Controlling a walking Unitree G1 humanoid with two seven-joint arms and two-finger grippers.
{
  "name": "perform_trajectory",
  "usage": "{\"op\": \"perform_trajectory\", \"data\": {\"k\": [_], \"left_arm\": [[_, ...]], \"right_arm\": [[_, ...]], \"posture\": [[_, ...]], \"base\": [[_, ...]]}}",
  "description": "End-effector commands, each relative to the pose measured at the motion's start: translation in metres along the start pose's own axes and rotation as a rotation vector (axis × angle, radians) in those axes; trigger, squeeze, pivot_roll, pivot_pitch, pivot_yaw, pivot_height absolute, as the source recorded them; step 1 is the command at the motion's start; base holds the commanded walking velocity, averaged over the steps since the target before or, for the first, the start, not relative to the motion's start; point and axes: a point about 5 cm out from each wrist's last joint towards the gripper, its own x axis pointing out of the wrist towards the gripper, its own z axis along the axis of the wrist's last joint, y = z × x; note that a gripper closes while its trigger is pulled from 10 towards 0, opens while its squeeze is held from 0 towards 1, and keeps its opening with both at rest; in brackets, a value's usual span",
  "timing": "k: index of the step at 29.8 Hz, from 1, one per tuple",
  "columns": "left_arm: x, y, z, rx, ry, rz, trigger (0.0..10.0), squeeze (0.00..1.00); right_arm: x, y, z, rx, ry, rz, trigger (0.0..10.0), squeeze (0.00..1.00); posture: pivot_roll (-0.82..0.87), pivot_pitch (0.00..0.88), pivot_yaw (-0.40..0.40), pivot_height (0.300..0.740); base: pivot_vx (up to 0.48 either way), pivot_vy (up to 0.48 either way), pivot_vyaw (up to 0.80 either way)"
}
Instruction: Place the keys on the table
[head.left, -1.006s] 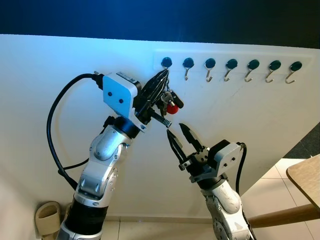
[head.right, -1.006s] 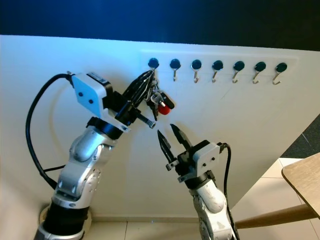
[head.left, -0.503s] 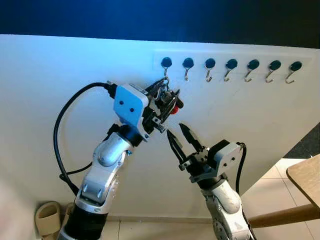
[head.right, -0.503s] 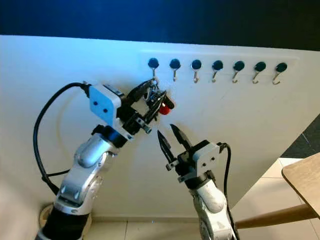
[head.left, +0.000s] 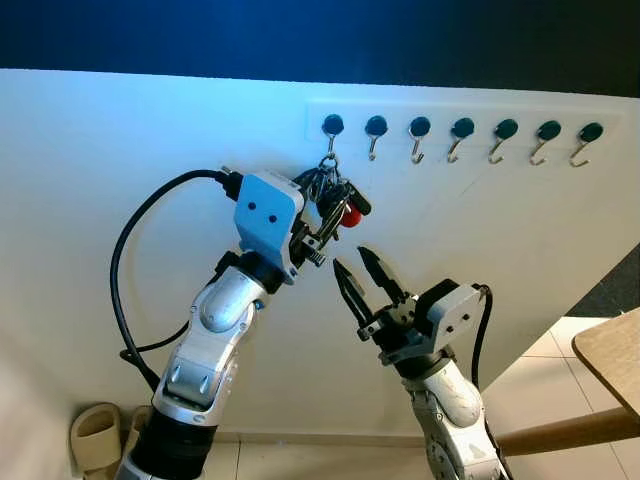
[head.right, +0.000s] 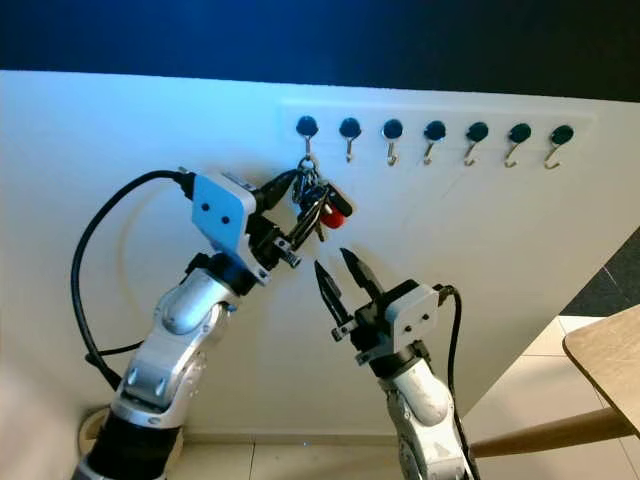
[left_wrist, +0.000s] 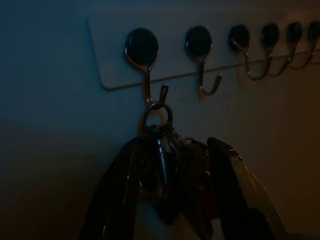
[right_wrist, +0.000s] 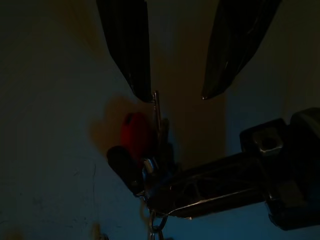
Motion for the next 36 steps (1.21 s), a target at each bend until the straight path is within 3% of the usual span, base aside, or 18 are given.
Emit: {"op": "perform_trajectory", "data": {"k": [1,6,7,8,10,11,29,36], "left_arm": [[0.000,0.002,-0.006,0.008,0.040,0.013,10.0,0.00],[-0.001,0.007,-0.008,0.025,0.062,0.055,9.3,0.00],[-0.001,0.008,-0.008,0.025,0.062,0.059,7.1,0.00],[-0.001,0.008,-0.008,0.023,0.059,0.061,4.0,0.00],[-0.001,0.008,-0.007,0.023,0.058,0.063,4.0,0.00],[0.000,0.008,-0.007,0.021,0.053,0.065,0.0,0.00],[0.002,0.007,0.004,-0.010,-0.011,0.046,0.0,0.00],[0.005,-0.001,0.032,-0.098,-0.185,-0.071,0.0,0.00]], "right_arm": [[0.000,0.000,0.000,-0.001,0.006,-0.003,10.0,0.00],[-0.001,0.001,0.000,0.001,0.007,0.000,10.0,0.00],[-0.001,0.001,0.000,0.001,0.007,0.001,10.0,0.00],[-0.001,0.001,0.000,0.001,0.006,0.001,10.0,0.00],[-0.001,0.001,0.000,0.001,0.006,0.001,10.0,0.00],[0.000,0.001,0.000,0.001,0.005,0.002,10.0,0.00],[0.000,0.000,0.000,-0.001,0.004,0.004,10.0,0.00],[0.000,0.000,0.001,-0.003,0.003,0.001,10.0,0.00]], "posture": [[0.03,0.077,-0.024,0.740],[0.04,0.074,-0.025,0.740],[0.04,0.073,-0.025,0.740],[0.04,0.073,-0.025,0.740],[0.04,0.072,-0.025,0.740],[0.04,0.072,-0.025,0.740],[0.04,0.072,-0.026,0.740],[0.04,0.074,-0.027,0.740]], "base": [[0.000,0.000,0.00],[0.000,0.000,0.00],[0.000,0.000,0.00],[0.000,0.000,0.00],[0.000,0.000,0.00],[0.000,0.000,0.00],[0.000,0.000,0.00],[0.000,0.000,0.00]]}}
